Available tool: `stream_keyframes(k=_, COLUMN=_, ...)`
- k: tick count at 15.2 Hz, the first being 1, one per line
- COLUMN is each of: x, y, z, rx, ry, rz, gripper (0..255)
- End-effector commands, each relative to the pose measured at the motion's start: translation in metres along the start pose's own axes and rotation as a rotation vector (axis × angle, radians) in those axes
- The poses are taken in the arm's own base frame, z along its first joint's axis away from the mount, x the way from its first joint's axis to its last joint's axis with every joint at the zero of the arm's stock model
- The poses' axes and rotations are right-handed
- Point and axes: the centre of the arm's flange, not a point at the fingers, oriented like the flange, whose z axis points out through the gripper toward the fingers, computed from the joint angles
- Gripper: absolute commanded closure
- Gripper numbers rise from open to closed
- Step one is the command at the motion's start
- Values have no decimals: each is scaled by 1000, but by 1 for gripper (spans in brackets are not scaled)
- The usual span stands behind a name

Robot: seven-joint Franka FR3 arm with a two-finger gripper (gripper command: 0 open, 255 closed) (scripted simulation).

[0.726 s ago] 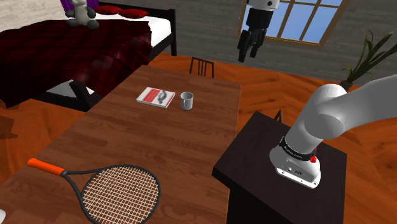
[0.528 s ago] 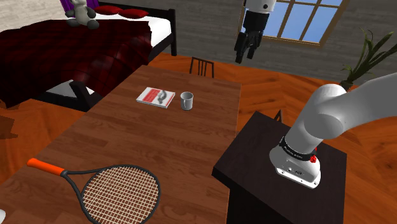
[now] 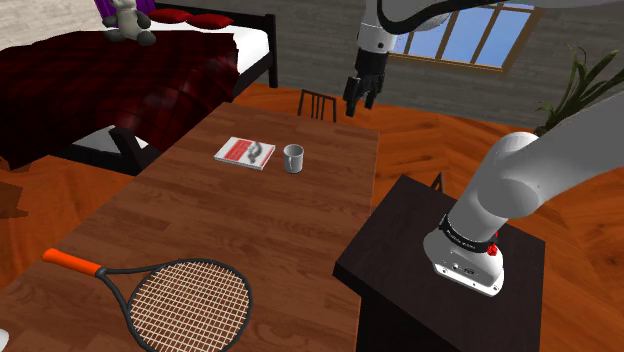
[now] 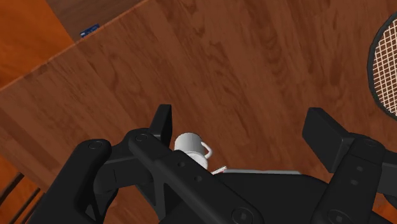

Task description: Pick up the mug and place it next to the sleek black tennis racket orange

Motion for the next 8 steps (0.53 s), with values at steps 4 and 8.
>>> stream_keyframes(k=4, x=46, y=10, z=47, rx=-5, ry=8, rz=9, gripper=0)
stream_keyframes(k=8, x=82, y=20, z=84, rx=-10, ry=13, rz=17, gripper=0)
